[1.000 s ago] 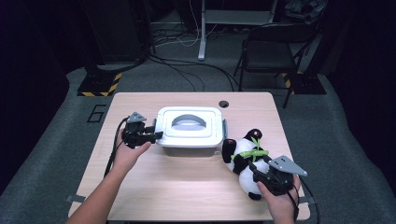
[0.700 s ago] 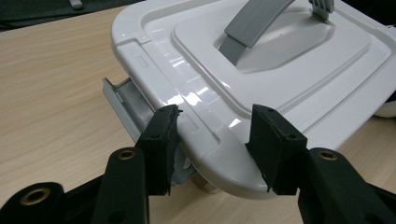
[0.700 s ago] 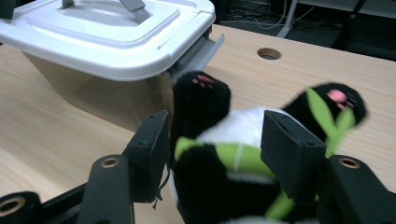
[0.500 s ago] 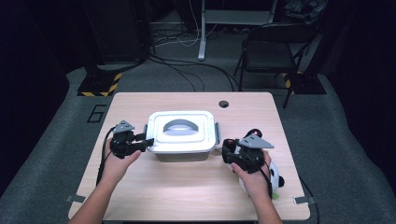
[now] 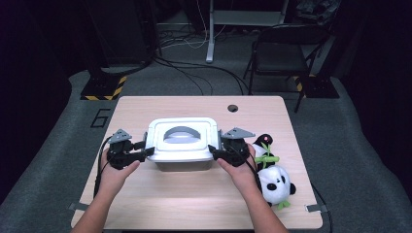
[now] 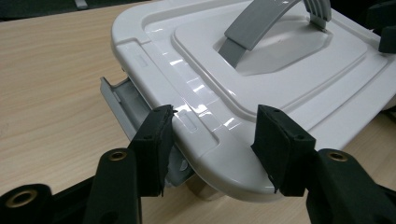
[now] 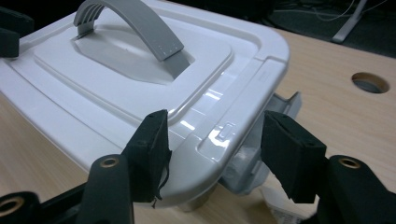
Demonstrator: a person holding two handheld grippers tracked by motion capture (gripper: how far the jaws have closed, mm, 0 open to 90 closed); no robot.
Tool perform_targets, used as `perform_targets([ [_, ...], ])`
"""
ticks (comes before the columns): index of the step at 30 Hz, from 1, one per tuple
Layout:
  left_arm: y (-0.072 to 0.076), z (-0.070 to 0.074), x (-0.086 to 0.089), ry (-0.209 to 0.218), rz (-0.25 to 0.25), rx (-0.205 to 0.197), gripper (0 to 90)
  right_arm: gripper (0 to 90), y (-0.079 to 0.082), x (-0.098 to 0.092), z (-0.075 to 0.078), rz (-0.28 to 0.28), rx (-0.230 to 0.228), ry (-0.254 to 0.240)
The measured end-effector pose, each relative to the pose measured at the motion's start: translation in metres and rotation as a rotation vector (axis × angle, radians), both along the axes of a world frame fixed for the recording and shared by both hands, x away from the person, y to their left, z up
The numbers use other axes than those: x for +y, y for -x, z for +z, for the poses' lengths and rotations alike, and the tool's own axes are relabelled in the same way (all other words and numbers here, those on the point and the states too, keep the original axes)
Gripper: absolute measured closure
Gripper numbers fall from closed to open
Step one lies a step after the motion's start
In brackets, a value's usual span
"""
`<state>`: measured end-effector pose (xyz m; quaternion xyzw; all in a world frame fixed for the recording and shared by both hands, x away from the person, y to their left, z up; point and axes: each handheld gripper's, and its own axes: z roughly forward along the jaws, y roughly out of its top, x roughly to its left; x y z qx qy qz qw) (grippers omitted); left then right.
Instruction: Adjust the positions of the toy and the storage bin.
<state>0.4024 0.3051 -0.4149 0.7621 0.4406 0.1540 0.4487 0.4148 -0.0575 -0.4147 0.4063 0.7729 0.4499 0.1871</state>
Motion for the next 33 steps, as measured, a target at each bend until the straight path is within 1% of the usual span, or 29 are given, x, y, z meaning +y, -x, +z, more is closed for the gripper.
perform_targets([
  [1, 0.0, 0.0, 0.0, 0.0, 0.002, 0.004, 46.1, 41.4, -0.001, 0.001, -0.001, -0.003, 0.009, -0.005],
  [2, 0.0, -0.001, -0.001, 0.003, 0.01, -0.002, 45.9, 41.7, -0.002, 0.002, -0.002, -0.003, 0.015, -0.005],
  [4, 0.001, 0.0, -0.002, -0.005, 0.002, 0.004, 45.9, 42.8, -0.002, 0.002, -0.003, 0.01, 0.027, -0.024],
  [5, 0.002, 0.0, -0.003, -0.009, 0.004, -0.001, 45.9, 41.2, -0.001, 0.003, -0.003, 0.015, 0.029, -0.025],
  [7, 0.004, 0.0, -0.002, -0.014, -0.003, -0.003, 46.1, 40.3, 0.002, 0.005, -0.003, 0.014, 0.02, -0.012],
  [9, 0.007, 0.0, -0.001, 0.008, -0.004, -0.001, 47.1, 40.3, 0.005, 0.005, -0.003, 0.013, 0.01, -0.005],
  [11, 0.01, -0.001, 0.0, 0.017, -0.006, -0.004, 47.1, 41.2, 0.009, 0.006, -0.003, 0.007, 0.009, -0.005],
  [14, 0.01, -0.002, 0.001, 0.01, 0.007, -0.018, 47.0, 41.8, 0.015, 0.007, -0.002, 0.008, 0.006, -0.001],
  [15, 0.009, -0.002, 0.002, 0.012, 0.014, -0.013, 46.9, 43.3, 0.017, 0.008, -0.001, 0.008, 0.006, -0.003],
  [17, 0.007, -0.003, 0.006, 0.025, 0.003, 0.007, 46.8, 44.1, 0.021, 0.01, -0.001, 0.009, 0.004, 0.0],
  [19, 0.008, -0.003, 0.008, 0.031, 0.0, 0.017, 46.9, 44.2, 0.026, 0.012, -0.001, 0.008, -0.009, 0.014],
  [21, 0.01, -0.003, 0.007, 0.031, 0.004, 0.02, 46.8, 44.3, 0.03, 0.013, -0.001, 0.008, -0.016, 0.021],
  [23, 0.013, -0.002, 0.005, 0.017, 0.004, 0.015, 46.8, 44.7, 0.032, 0.013, 0.0, 0.015, -0.017, 0.027],
  [27, 0.02, -0.001, 0.0, 0.03, -0.021, 0.022, 46.7, 45.2, 0.033, 0.007, 0.001, 0.01, -0.008, 0.032],
  [29, 0.024, -0.001, -0.004, 0.033, -0.03, 0.013, 46.7, 45.2, 0.033, 0.002, 0.0, 0.004, -0.005, 0.03],
  [30, 0.026, 0.0, -0.007, 0.034, -0.045, 0.014, 46.7, 44.9, 0.033, 0.0, 0.0, -0.002, -0.006, 0.032],
  [33, 0.033, 0.002, -0.015, 0.02, -0.074, 0.01, 46.8, 44.0, 0.031, -0.008, -0.001, -0.021, -0.005, 0.018],
])
